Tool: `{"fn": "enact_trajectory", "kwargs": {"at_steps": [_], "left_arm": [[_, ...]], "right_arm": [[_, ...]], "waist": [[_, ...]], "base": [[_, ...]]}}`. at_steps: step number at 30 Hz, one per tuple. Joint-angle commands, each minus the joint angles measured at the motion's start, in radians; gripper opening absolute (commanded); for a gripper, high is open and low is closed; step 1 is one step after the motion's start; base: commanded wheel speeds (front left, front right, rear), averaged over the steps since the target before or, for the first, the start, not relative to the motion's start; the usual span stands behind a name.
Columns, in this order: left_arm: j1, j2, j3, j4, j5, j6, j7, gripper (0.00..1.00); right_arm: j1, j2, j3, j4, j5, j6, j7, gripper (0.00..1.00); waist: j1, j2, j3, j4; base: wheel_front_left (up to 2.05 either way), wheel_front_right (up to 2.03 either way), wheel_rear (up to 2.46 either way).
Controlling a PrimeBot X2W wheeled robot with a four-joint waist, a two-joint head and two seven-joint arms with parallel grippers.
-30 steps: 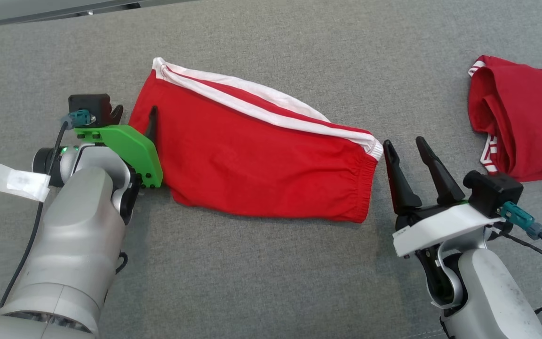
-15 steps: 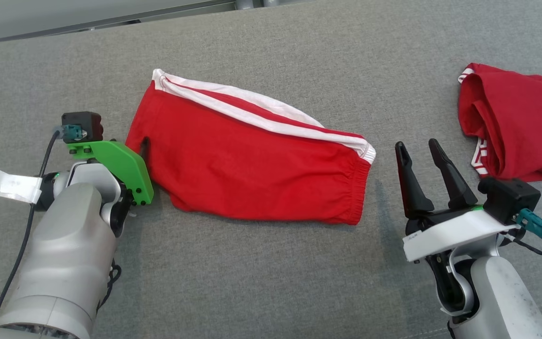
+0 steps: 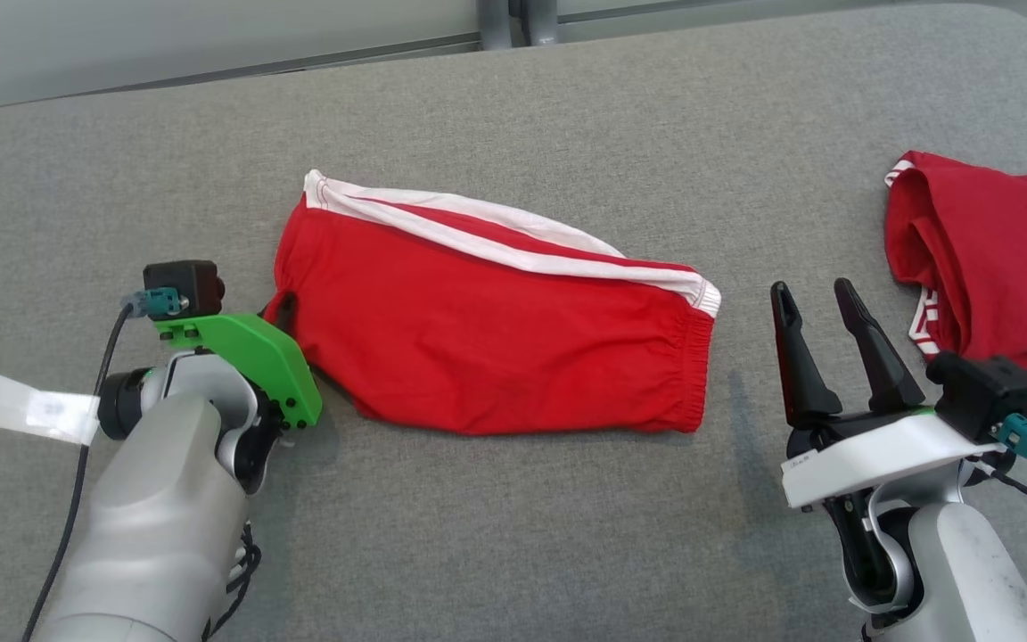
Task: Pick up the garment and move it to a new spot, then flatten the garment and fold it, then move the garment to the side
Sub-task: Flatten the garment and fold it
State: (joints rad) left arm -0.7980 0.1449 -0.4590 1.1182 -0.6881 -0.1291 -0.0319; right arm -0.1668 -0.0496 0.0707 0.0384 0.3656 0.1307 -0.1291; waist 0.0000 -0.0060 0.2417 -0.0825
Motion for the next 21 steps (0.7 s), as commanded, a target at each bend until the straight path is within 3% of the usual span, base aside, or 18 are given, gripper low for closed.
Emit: {"fn": "enact_trajectory", "kwargs": {"at_steps": [1, 6, 12, 21], "left_arm": [[0.03, 0.002, -0.003, -0.016, -0.015, -0.002, -0.014, 0.0], [0.103, 0.0, 0.012, -0.056, -0.047, 0.0, -0.072, 0.0], [0.196, -0.022, 0.026, -0.086, -0.071, 0.031, -0.116, 0.0], [0.286, -0.041, 0.043, -0.156, -0.101, 0.076, -0.151, 0.0]], "right_arm": [[0.015, -0.002, -0.008, -0.003, -0.005, 0.0, 0.003, 1.0], [0.045, -0.002, -0.03, -0.006, -0.018, 0.0, 0.023, 1.0], [0.081, -0.002, -0.062, -0.004, -0.033, 0.0, 0.056, 1.0], [0.1, -0.002, -0.07, 0.015, -0.041, 0.0, 0.086, 1.0]], "waist": [[0.0, 0.006, -0.025, 0.027], [0.0, 0.006, -0.058, 0.071], [0.0, 0.006, -0.089, 0.115], [0.0, 0.006, -0.107, 0.126]], "base": [[0.0, 0.0, 0.0], [0.0, 0.0, 0.0], [0.0, 0.0, 0.0], [0.0, 0.0, 0.0]]}}
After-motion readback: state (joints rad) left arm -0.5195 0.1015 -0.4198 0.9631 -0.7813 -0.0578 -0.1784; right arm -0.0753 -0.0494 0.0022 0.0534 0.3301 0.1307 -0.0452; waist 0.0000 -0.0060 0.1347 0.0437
